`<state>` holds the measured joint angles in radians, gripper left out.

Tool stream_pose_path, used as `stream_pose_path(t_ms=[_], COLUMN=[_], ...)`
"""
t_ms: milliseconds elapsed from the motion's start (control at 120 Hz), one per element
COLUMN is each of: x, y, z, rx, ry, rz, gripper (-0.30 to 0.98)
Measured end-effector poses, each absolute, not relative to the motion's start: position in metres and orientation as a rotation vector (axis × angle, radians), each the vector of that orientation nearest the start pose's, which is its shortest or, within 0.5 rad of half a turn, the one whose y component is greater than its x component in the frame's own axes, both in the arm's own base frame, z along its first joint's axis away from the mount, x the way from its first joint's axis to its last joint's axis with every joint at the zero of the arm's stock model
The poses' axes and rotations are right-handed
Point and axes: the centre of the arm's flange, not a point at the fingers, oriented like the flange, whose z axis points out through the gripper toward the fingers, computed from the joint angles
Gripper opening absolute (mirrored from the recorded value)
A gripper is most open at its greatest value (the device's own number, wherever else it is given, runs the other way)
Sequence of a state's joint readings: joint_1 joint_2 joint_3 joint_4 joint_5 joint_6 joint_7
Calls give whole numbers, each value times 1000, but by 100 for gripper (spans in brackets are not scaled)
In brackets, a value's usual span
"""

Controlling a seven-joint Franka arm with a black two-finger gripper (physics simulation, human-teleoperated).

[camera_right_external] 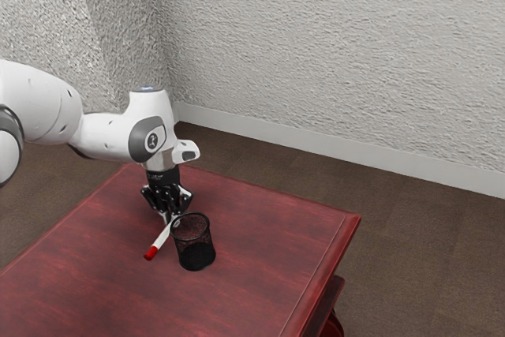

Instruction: Put the marker into the pen holder.

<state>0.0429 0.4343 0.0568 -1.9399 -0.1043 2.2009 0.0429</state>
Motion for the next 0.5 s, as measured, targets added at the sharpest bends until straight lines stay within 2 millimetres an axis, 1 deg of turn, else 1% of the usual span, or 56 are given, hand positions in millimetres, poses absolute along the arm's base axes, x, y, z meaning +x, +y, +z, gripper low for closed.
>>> stream_pose_path(t_ms=[192, 392, 433, 500], x=[600, 601, 602, 605], y=[56, 56, 57, 58], z=[246, 251, 258, 279], rx=[-3186, -3176, -3171, -3156], ry=[-187, -183, -179, -155], rz=[262, 244, 226, 171], gripper=[-6, -10, -10, -10])
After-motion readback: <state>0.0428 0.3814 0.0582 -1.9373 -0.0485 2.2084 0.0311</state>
